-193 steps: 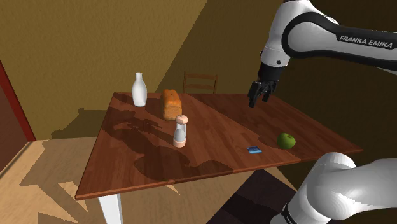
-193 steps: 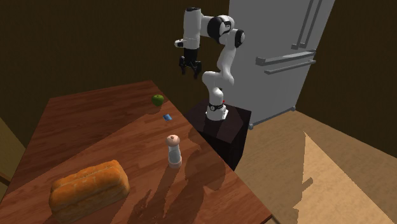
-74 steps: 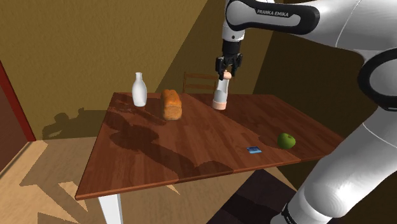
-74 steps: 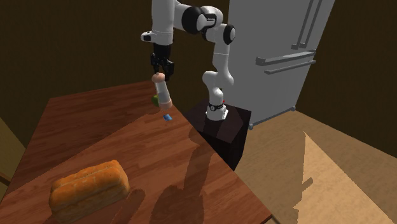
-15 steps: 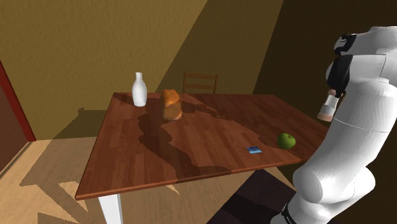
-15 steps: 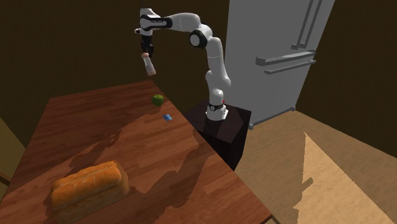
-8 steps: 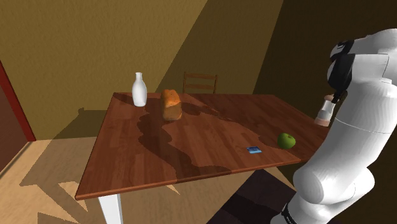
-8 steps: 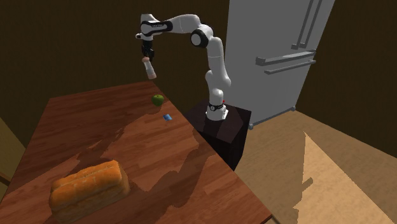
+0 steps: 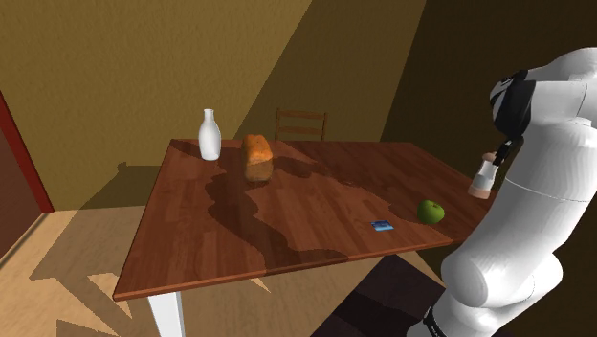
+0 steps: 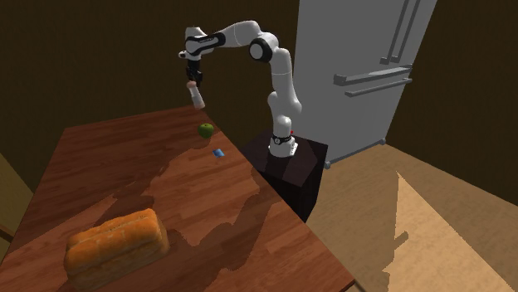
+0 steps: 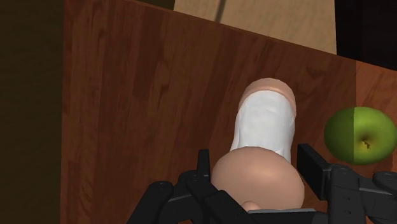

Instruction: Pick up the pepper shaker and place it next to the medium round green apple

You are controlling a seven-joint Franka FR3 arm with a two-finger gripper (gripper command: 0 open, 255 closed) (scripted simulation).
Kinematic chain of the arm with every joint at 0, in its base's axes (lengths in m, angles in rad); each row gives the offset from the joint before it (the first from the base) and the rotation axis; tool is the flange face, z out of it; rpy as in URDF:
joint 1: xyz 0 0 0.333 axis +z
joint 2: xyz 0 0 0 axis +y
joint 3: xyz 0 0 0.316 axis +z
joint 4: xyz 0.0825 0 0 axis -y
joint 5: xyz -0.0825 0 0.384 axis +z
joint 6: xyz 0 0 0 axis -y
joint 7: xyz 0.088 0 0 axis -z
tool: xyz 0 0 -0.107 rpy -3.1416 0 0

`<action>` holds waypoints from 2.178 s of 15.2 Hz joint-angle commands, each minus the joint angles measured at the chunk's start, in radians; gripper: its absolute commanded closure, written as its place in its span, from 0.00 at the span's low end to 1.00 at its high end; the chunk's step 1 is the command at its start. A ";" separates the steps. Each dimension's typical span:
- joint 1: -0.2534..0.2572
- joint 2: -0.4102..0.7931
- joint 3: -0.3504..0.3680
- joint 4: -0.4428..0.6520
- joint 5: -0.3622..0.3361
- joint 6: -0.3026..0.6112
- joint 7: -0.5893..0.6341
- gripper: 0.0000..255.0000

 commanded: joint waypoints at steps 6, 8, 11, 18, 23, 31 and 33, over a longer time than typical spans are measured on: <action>-0.002 0.017 0.006 -0.080 0.020 0.090 -0.012 1.00; -0.004 0.024 0.009 -0.101 0.028 0.115 -0.017 1.00; -0.008 0.037 0.014 -0.131 0.042 0.152 -0.027 1.00; -0.024 0.075 0.030 -0.193 0.088 0.235 -0.056 1.00; -0.041 0.109 0.049 -0.229 0.129 0.292 -0.083 1.00; -0.048 0.122 0.056 -0.240 0.143 0.310 -0.092 1.00; -0.048 0.122 0.056 -0.240 0.143 0.310 -0.092 1.00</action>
